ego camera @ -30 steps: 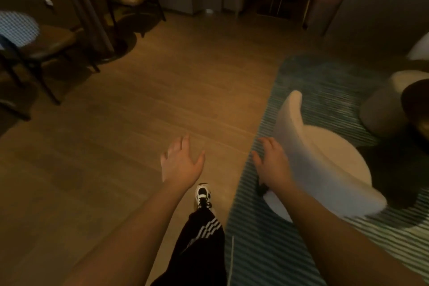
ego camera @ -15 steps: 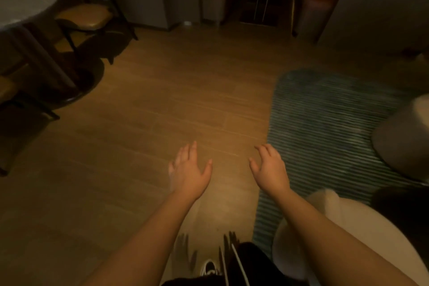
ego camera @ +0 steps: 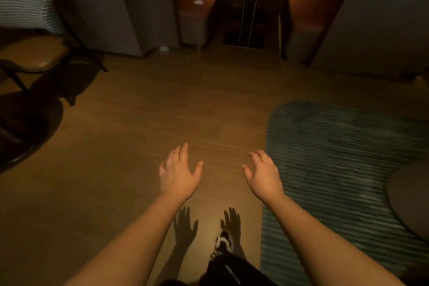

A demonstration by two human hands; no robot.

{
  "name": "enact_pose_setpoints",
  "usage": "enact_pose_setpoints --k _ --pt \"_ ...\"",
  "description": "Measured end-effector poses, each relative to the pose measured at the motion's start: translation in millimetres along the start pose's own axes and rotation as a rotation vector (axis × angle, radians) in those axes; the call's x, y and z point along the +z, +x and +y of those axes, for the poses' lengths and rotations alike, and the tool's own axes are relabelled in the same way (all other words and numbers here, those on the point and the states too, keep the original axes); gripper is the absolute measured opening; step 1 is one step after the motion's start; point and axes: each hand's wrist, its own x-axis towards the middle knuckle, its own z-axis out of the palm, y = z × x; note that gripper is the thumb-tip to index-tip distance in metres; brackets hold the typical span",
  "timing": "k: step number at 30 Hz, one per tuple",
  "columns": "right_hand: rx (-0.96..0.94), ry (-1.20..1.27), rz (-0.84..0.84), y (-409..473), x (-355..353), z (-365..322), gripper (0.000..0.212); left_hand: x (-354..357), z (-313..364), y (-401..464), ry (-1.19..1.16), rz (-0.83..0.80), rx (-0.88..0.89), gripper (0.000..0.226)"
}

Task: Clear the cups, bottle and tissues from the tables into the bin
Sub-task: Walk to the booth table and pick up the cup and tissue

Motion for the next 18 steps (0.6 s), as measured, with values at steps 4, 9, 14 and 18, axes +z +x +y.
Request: enact_pose_setpoints --k 4,9,14,18 --pt "0.012 0.020 0.034 126 -27 -6 0.047 -14 34 126 -0.015 0.000 0.017 0.071" --pt "0.036 0.018 0.042 276 -38 -5 0.047 -19 57 272 -0.038 0.016 -0.010 0.072" --pt "0.040 0.032 0.080 454 -33 -13 0.045 -15 60 447 -0.052 0.026 -0.008 0.073" --pt "0.049 0.063 0.068 614 -32 -49 0.046 -29 61 612 -0.044 -0.009 -0.026 0.072"
